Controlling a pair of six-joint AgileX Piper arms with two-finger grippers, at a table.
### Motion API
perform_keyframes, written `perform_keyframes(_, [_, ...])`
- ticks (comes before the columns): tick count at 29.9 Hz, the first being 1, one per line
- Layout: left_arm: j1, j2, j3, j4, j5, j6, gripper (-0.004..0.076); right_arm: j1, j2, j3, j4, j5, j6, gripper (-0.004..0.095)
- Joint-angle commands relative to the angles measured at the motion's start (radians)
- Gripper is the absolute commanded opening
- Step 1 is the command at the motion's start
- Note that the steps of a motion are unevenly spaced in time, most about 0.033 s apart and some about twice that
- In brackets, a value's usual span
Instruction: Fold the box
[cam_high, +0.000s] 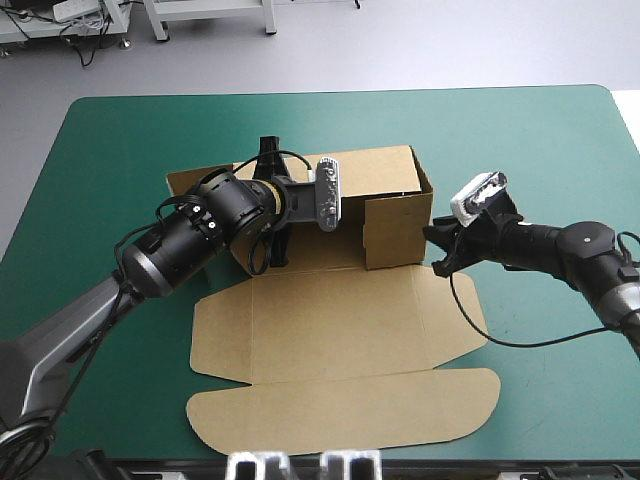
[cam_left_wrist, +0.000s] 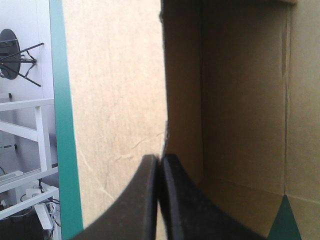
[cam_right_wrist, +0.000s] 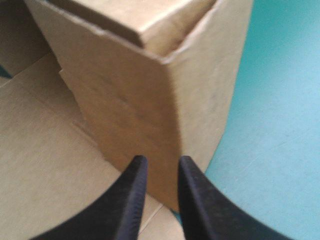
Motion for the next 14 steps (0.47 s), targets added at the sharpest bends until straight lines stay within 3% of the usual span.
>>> perform_keyframes(1, [-0.005,-0.027,-0.021,-0.001,-0.026,-0.020,-0.0009,-0.007,-0.039,-0.025,-0.043,0.068,0.035,0.0650])
perform_keyframes(4, [-0.005,-0.027,-0.021,-0.001,-0.036,-0.020,-0.0009,-0.006,-0.027,-0.025,-0.006,0.046,0.018,0.0827])
perform_keyframes(9, [-0.005,-0.027,-0.021,-0.013,-0.063,-0.020,-0.0010,-0.006,0.030,-0.025,0.128,0.023,-0.136,0.0832])
perform_keyframes(14, [-0.005,-0.027,-0.021,-0.024,-0.067,-0.020,-0.0009,-0.006,0.070,-0.025,0.160,0.053,-0.148,0.0832])
